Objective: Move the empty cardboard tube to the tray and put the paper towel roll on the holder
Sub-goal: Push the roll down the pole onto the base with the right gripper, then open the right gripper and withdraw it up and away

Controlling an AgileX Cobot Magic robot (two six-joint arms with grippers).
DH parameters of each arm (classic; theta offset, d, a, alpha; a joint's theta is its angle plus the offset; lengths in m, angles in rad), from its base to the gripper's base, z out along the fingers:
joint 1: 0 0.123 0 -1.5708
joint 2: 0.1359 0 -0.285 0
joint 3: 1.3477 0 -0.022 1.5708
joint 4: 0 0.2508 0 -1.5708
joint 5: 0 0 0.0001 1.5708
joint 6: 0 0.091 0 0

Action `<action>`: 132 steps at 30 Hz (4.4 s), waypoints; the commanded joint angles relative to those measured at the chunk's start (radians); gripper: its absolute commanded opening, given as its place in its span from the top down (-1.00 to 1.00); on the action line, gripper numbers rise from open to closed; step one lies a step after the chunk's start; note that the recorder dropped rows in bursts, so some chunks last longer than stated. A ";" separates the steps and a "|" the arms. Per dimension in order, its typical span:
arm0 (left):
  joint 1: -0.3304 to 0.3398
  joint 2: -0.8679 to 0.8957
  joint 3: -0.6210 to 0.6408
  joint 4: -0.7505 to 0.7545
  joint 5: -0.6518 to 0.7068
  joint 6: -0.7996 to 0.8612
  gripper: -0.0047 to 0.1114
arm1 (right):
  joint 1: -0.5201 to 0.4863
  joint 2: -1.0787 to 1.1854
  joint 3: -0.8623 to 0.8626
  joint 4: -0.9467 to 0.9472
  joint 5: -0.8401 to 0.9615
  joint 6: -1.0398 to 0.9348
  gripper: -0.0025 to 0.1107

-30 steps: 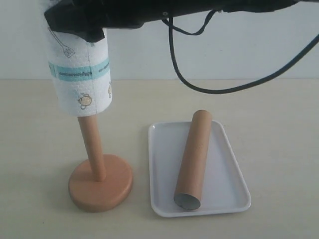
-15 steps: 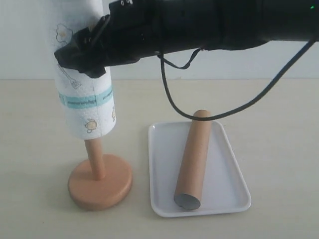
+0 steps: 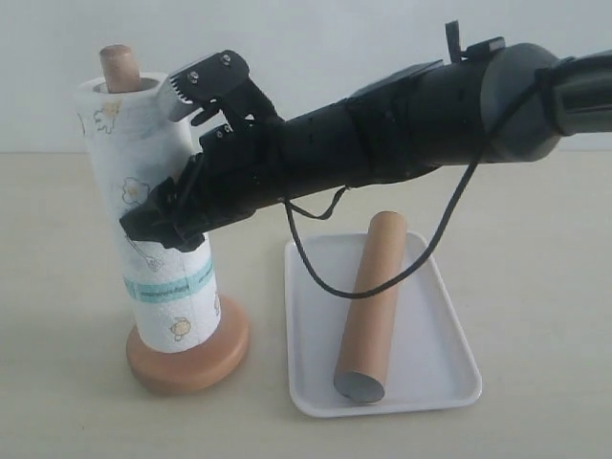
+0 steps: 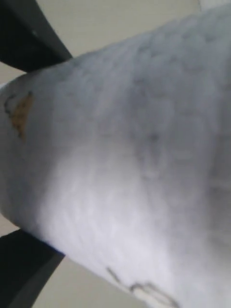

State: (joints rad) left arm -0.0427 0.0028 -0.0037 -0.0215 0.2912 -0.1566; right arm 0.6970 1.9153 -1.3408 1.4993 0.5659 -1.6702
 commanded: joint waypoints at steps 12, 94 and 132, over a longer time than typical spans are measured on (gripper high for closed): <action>0.002 -0.003 0.004 0.003 0.001 0.001 0.85 | 0.000 0.014 0.040 -0.022 0.120 0.011 0.95; 0.002 -0.003 0.004 0.003 0.001 0.001 0.85 | 0.000 -0.094 0.038 -0.445 0.078 0.538 -0.86; 0.002 -0.003 0.004 0.003 0.001 0.001 0.85 | 0.000 -0.639 0.038 -0.729 0.213 0.852 -0.86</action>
State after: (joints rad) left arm -0.0427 0.0028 -0.0037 -0.0215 0.2912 -0.1566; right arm 0.6978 1.3336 -1.3048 0.7800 0.7698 -0.8252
